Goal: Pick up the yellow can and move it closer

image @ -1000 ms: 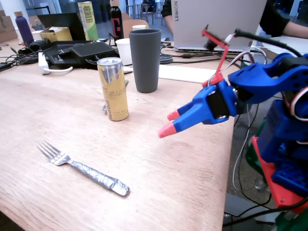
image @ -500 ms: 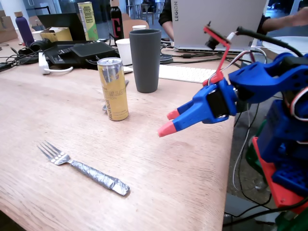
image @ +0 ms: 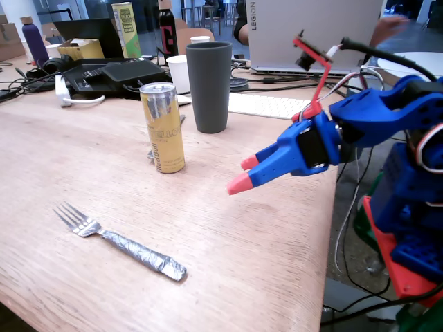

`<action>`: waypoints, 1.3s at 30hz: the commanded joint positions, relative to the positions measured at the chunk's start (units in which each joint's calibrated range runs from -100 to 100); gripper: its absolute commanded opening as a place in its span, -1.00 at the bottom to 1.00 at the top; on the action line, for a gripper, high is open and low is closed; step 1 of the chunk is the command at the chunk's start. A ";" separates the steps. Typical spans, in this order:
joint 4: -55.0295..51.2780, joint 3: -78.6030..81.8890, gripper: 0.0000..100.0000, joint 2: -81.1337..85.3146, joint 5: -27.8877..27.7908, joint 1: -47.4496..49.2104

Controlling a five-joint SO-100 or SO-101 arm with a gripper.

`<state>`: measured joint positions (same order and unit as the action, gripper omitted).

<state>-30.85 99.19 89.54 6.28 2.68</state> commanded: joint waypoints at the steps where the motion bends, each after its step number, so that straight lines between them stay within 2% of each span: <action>1: 0.96 0.25 -0.05 -0.09 -0.20 -0.31; 6: 1.13 -1.55 -0.04 -5.32 -0.20 -0.82; 14: 1.21 -23.16 -0.04 -27.53 -0.24 -17.40; 19: 2.44 -30.43 -0.04 -39.62 -0.29 -18.24; 29: 44.40 -30.34 -0.04 -66.90 -0.49 -18.07; 33: 60.65 -29.49 -0.04 -75.82 -3.22 -16.38; 36: 70.18 -29.49 -0.04 -81.13 -3.27 -16.38; 39: 71.90 -29.39 -0.04 -83.71 -3.17 -16.72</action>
<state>39.30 71.51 6.44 3.20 -13.86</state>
